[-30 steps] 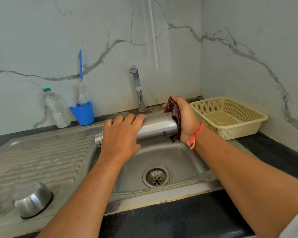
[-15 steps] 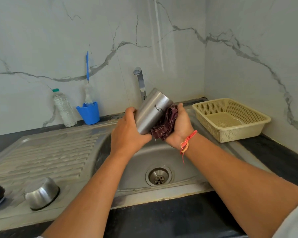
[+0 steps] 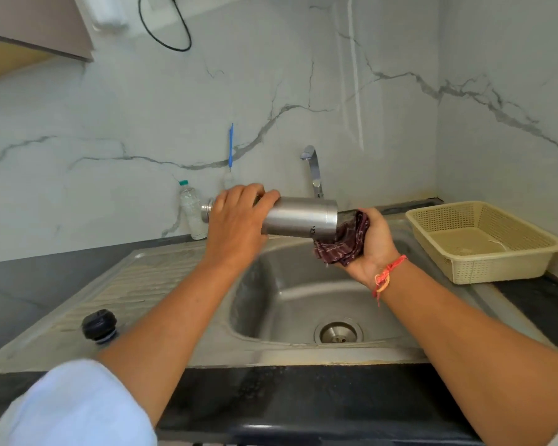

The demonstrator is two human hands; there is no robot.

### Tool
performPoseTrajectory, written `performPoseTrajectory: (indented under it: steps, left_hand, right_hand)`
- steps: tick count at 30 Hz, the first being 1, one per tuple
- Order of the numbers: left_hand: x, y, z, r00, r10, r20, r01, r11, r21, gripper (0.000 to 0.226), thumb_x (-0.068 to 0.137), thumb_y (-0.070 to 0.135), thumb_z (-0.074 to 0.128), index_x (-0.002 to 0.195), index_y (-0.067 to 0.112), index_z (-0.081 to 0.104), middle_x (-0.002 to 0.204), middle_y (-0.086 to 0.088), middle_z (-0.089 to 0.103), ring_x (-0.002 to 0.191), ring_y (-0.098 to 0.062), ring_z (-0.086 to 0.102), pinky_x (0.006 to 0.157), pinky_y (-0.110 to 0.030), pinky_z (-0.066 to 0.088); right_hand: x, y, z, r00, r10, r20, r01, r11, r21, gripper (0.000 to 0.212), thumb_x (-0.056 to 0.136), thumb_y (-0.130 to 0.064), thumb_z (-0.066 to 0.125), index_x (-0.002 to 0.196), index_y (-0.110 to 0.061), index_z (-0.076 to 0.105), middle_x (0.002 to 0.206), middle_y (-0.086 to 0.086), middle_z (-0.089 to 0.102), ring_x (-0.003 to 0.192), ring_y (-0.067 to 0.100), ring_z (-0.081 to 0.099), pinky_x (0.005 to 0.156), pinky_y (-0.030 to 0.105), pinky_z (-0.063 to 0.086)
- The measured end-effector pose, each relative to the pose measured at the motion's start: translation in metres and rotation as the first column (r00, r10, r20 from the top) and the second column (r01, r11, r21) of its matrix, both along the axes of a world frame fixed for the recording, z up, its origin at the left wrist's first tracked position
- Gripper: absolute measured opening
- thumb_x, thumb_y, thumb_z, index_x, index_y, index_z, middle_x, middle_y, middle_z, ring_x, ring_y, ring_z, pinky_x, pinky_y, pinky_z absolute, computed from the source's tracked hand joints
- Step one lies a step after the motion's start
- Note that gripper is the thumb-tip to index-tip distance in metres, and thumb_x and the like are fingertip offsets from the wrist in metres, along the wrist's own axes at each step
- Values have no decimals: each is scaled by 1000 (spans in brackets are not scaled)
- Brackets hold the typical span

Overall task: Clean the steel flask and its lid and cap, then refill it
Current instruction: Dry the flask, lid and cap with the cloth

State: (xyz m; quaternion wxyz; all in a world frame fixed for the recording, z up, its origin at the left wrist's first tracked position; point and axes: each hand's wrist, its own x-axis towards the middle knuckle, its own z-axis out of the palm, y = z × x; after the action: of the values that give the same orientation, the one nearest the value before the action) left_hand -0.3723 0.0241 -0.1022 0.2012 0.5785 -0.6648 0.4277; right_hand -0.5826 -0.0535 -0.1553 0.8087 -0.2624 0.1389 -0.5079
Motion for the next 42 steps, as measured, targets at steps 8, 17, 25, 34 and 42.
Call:
performPoseTrajectory:
  steps: [8, 17, 25, 34, 42]
  left_hand:
    - [93, 61, 66, 917, 155, 368, -194, 978, 72, 70, 66, -4, 77, 128, 25, 63, 123, -5, 62, 116, -32, 57, 118, -50, 29]
    - [176, 110, 81, 709, 247, 660, -403, 911, 92, 53, 78, 0, 73, 125, 22, 63, 120, -8, 64, 117, -34, 60, 118, -54, 31]
    - [225, 108, 42, 545, 213, 811, -534, 834, 140, 51, 80, 4, 81, 122, 27, 61, 120, -4, 63, 126, -33, 56, 122, -52, 28]
    - [242, 117, 48, 487, 168, 857, -522, 843, 131, 59, 80, 9, 82, 129, 32, 59, 128, -1, 62, 135, -31, 51, 124, -51, 22]
    - [237, 128, 27, 490, 71, 869, -492, 845, 208, 64, 75, 7, 85, 129, 32, 59, 129, -2, 61, 133, -30, 51, 123, -50, 25]
  right_hand:
    - [36, 22, 8, 1000, -15, -11, 16, 995, 99, 56, 94, -56, 50, 129, -15, 65, 125, 11, 64, 124, 34, 57, 108, 56, 40]
    - [96, 38, 24, 976, 83, -203, -59, 991, 122, 51, 86, -51, 60, 122, -16, 56, 119, 16, 50, 117, 43, 55, 89, 69, 47]
    - [108, 26, -4, 969, 179, -170, -156, 977, 143, 52, 88, -62, 63, 125, -29, 46, 124, 22, 50, 120, 55, 50, 100, 76, 37]
    - [108, 39, -2, 941, 186, -282, -163, 981, 104, 39, 92, -49, 65, 110, -15, 57, 110, 22, 62, 106, 44, 63, 95, 68, 47]
    - [99, 39, 2, 932, 172, -318, -151, 984, 91, 49, 89, -47, 69, 125, -18, 53, 125, 21, 56, 109, 45, 60, 91, 67, 50]
